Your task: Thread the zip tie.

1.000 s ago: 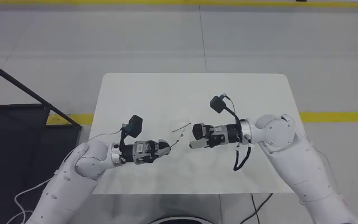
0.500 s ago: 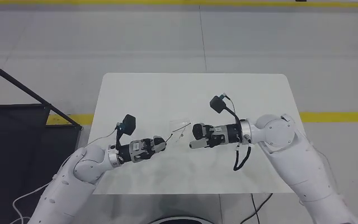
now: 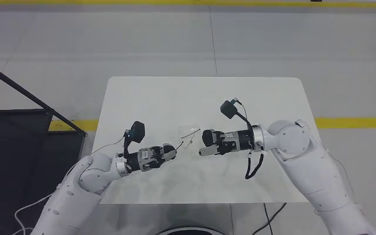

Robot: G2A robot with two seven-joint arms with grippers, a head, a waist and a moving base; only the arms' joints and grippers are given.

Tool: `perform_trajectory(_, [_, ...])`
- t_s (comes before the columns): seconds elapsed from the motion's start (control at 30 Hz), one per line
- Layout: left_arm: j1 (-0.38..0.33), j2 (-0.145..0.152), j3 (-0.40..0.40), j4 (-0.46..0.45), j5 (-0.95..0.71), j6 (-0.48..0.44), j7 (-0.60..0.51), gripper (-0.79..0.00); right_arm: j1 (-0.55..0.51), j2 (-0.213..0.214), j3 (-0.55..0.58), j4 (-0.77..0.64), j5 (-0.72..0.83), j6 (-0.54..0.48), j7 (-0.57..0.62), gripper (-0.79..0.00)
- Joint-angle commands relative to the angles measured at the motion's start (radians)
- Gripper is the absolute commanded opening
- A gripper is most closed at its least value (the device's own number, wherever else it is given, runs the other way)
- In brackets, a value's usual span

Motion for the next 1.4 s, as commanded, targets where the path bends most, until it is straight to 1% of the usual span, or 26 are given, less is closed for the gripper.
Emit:
perform_trajectory(0.0, [0.009, 0.000, -0.003, -0.007, 0.014, 0.004, 0.013, -0.785, 0.000, 0.000, 0.000, 0.000, 0.000, 0.000, 0.000, 0.000])
perform_trajectory(0.1, [0.028, 0.001, -0.020, -0.025, 0.029, 0.008, 0.037, -0.785, -0.003, -0.001, -0.012, -0.001, -0.032, 0.028, -0.009, 0.000])
perform_trajectory(0.23, [0.065, 0.005, -0.048, -0.041, 0.033, 0.011, 0.064, -0.785, 0.041, -0.012, -0.052, 0.034, -0.069, 0.092, -0.005, 0.000])
perform_trajectory(0.3, [0.065, 0.005, -0.048, -0.041, 0.033, 0.011, 0.064, -0.785, 0.062, -0.020, -0.073, 0.054, -0.075, 0.108, -0.008, 0.000])
perform_trajectory(0.37, [0.065, 0.005, -0.048, -0.041, 0.033, 0.011, 0.064, -0.785, 0.076, -0.024, -0.083, 0.073, -0.072, 0.109, -0.006, 0.000])
perform_trajectory(0.6, [0.065, 0.005, -0.048, -0.041, 0.033, 0.011, 0.064, -0.785, 0.076, -0.024, -0.083, 0.073, -0.072, 0.109, -0.006, 0.000])
perform_trajectory(0.67, [0.070, 0.003, -0.049, -0.049, 0.037, 0.038, 0.080, -0.785, 0.076, -0.024, -0.083, 0.073, -0.072, 0.109, -0.006, 0.000])
perform_trajectory(0.7, [0.072, 0.002, -0.049, -0.053, 0.039, 0.047, 0.088, -0.785, 0.067, -0.024, -0.084, 0.066, -0.081, 0.111, -0.025, 0.000])
perform_trajectory(0.8, [0.077, 0.001, -0.051, -0.050, 0.045, 0.062, 0.101, -0.785, 0.051, -0.024, -0.083, 0.058, -0.095, 0.100, -0.041, 0.000])
perform_trajectory(0.93, [0.081, -0.003, -0.048, -0.029, 0.033, 0.049, 0.137, -0.785, 0.031, -0.022, -0.070, 0.058, -0.084, 0.088, -0.072, 0.000])
perform_trajectory(1.07, [0.061, -0.011, -0.024, 0.017, -0.022, 0.036, 0.154, -0.785, 0.007, -0.019, -0.057, 0.027, -0.093, 0.080, -0.097, 0.000])
perform_trajectory(1.37, [0.061, -0.011, -0.024, 0.017, -0.022, 0.036, 0.154, -0.785, 0.007, -0.019, -0.057, 0.027, -0.093, 0.080, -0.097, 0.000])
